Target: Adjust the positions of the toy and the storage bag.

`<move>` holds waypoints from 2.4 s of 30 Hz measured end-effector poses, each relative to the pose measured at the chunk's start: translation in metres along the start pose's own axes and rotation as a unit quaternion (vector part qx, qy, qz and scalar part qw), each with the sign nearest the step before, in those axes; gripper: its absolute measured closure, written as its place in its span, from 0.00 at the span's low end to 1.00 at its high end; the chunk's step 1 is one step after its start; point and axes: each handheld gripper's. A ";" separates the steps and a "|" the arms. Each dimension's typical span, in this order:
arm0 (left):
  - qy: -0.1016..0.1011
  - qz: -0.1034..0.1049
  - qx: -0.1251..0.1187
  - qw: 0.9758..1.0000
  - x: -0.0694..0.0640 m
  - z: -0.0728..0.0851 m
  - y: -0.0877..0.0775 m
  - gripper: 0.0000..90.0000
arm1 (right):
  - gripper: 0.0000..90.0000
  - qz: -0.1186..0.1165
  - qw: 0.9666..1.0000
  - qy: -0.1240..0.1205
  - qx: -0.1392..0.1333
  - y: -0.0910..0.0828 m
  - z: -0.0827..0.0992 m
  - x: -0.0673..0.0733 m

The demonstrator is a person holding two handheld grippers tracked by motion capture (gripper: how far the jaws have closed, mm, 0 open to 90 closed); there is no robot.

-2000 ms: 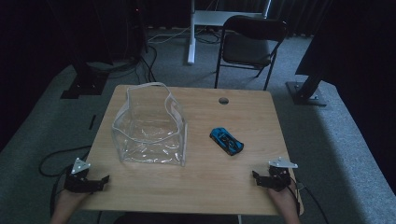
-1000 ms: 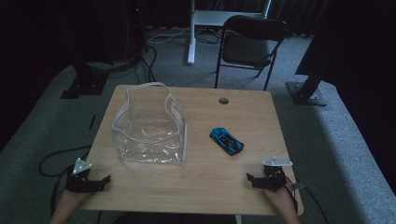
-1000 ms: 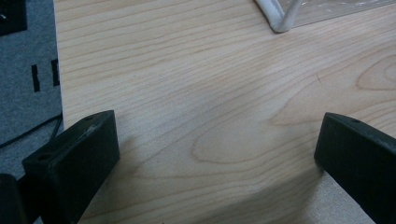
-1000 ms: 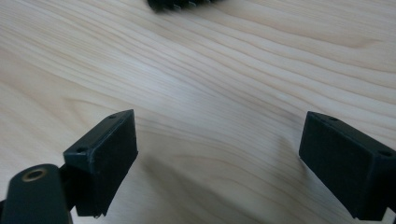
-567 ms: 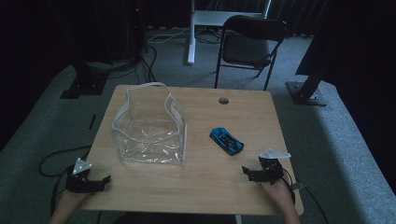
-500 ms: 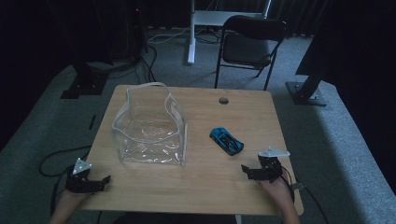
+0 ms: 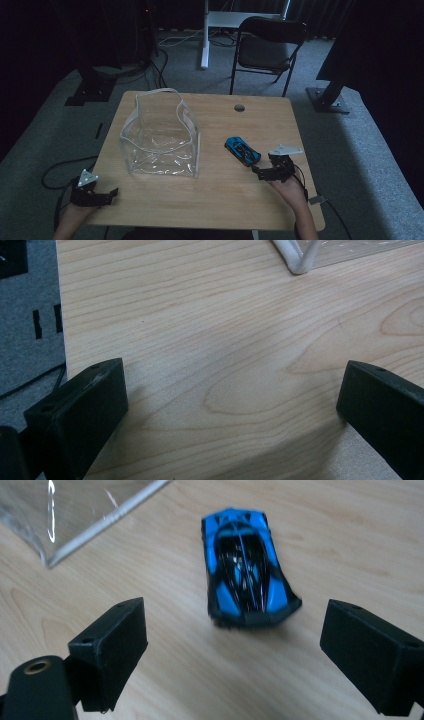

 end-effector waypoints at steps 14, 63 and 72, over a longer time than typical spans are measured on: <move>0.000 0.000 0.000 1.000 0.000 0.000 0.000 0.00 | 0.12 -0.010 1.000 -0.003 0.023 0.043 -0.020 -0.012; 0.000 0.001 0.000 1.000 0.000 0.000 0.000 0.00 | 0.28 -0.018 0.990 -0.041 0.130 0.121 -0.023 -0.018; 0.000 0.001 0.000 1.000 0.000 0.000 0.000 0.00 | 0.30 -0.040 0.991 -0.042 0.123 0.110 -0.029 -0.016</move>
Point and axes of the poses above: each handheld gripper's, and its own axes: y roughly forward along the jaws, z roughly out of its underside, x roughly to its left, and after that the axes turned 7 degrees about -x, right-handed
